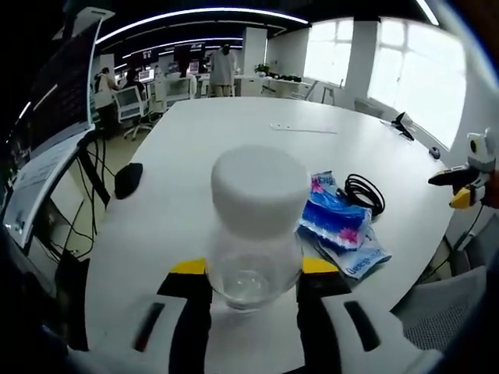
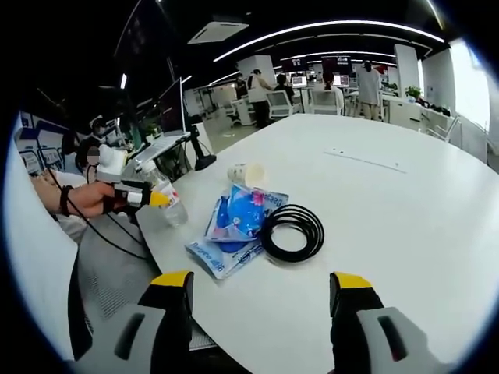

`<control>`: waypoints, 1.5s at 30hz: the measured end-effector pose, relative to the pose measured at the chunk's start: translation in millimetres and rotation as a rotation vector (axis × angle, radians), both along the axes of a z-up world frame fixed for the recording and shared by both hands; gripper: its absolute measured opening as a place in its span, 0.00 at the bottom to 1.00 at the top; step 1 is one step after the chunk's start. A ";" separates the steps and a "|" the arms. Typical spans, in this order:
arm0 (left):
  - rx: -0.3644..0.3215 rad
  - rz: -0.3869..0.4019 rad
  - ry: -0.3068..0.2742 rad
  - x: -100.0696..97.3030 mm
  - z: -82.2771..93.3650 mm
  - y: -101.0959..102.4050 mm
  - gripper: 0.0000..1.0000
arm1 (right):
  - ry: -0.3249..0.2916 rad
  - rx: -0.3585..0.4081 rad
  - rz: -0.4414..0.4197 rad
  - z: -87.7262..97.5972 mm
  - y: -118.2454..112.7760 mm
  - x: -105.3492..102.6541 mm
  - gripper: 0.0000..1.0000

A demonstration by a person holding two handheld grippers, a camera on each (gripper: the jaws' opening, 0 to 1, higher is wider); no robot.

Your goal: Arrange the tabletop items into an orderly group along one side of the table until the central work area is clear of visible clutter.

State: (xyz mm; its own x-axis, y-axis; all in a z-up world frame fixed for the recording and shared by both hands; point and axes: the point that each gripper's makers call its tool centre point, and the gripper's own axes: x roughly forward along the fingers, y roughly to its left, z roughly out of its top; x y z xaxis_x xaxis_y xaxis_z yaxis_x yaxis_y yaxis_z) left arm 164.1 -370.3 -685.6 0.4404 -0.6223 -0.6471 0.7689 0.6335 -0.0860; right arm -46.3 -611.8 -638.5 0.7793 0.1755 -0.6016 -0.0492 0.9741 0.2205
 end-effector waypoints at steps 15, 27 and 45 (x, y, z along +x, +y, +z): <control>-0.017 0.063 -0.001 23.0 -0.3 7.4 0.41 | 0.002 -0.008 0.003 -2.3 -3.8 -1.7 0.73; -0.013 0.093 0.000 44.9 -0.4 7.5 0.41 | 0.007 -0.013 -0.001 -1.1 -6.3 -2.7 0.73; -0.013 0.102 -0.033 87.0 4.4 -4.6 0.40 | 0.010 -0.021 0.020 2.0 -4.2 9.2 0.73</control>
